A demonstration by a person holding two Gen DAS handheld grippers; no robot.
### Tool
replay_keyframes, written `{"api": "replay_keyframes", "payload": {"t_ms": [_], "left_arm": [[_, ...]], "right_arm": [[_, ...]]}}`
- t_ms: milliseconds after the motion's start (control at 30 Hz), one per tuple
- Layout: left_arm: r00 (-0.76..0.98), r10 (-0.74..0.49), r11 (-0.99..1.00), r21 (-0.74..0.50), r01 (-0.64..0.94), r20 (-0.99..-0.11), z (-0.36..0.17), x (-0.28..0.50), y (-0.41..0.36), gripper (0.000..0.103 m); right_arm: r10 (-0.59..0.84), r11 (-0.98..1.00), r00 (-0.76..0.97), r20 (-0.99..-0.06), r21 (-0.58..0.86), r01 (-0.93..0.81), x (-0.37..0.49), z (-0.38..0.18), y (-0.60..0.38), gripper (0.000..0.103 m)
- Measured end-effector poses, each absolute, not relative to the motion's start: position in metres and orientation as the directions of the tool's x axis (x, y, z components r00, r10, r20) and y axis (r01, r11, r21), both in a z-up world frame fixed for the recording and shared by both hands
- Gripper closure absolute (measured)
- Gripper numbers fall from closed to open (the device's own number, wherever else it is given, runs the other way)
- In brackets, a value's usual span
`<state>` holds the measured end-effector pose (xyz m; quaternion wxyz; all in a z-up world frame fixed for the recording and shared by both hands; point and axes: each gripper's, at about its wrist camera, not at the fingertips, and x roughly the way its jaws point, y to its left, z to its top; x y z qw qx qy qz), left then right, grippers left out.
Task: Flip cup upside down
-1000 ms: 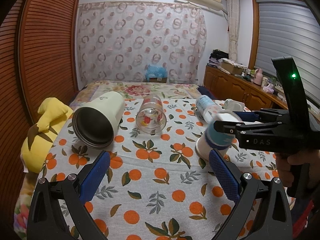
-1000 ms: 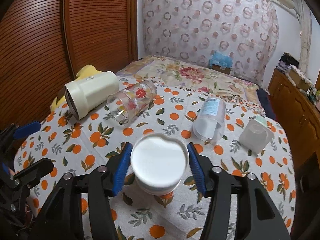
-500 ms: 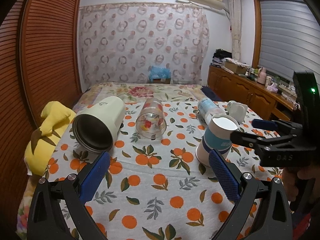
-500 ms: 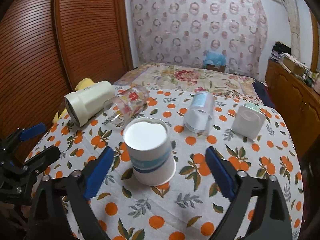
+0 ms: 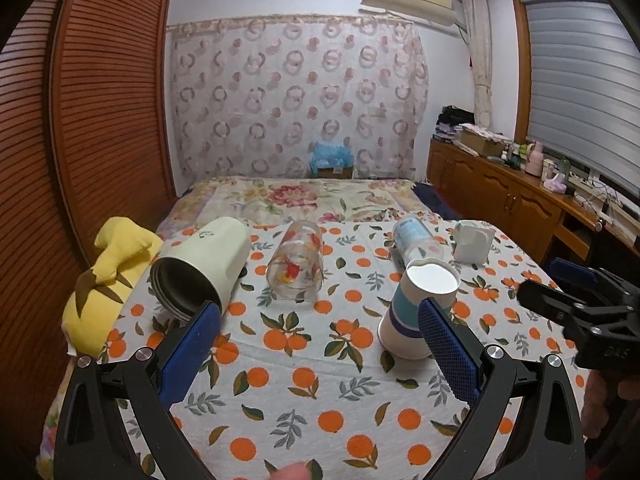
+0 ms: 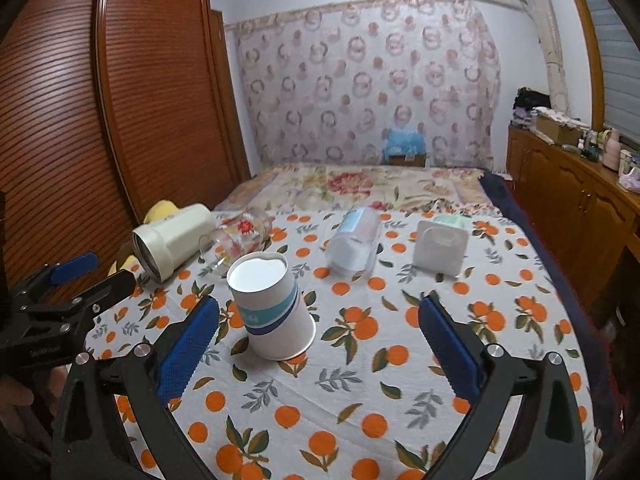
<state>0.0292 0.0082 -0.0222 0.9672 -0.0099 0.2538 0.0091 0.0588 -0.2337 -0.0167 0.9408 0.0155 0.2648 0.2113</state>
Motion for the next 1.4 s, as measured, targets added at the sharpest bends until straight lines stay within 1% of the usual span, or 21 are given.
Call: {"api": "replay_keyframes", "payload": {"t_ms": [167,367,667,1400], "left_arm": [[0.871,0.021,0.999,-0.011,-0.030,-0.492,-0.019,0.027,0.003,0.008],[0.875,0.014,1.000,-0.013,-0.023,-0.483,-0.018,0.023,0.000,0.008],[0.885,0.015,1.000,-0.015,-0.025,-0.466,-0.014,0.018,-0.001,0.008],[0.885,0.015,1.000,-0.014,-0.025,-0.465,-0.013,0.017,-0.002,0.008]], "right_arm": [[0.398,0.915,0.800,-0.449,0.128,-0.383,0.045,-0.010,-0.245,0.003],[0.397,0.916,0.812,-0.428,0.126,-0.381,0.036,-0.006,-0.250,0.003],[0.397,0.916,0.815,-0.422,0.126,-0.381,0.033,-0.005,-0.250,0.003],[0.397,0.916,0.816,-0.420,0.126,-0.381,0.031,-0.004,-0.249,0.003]]}}
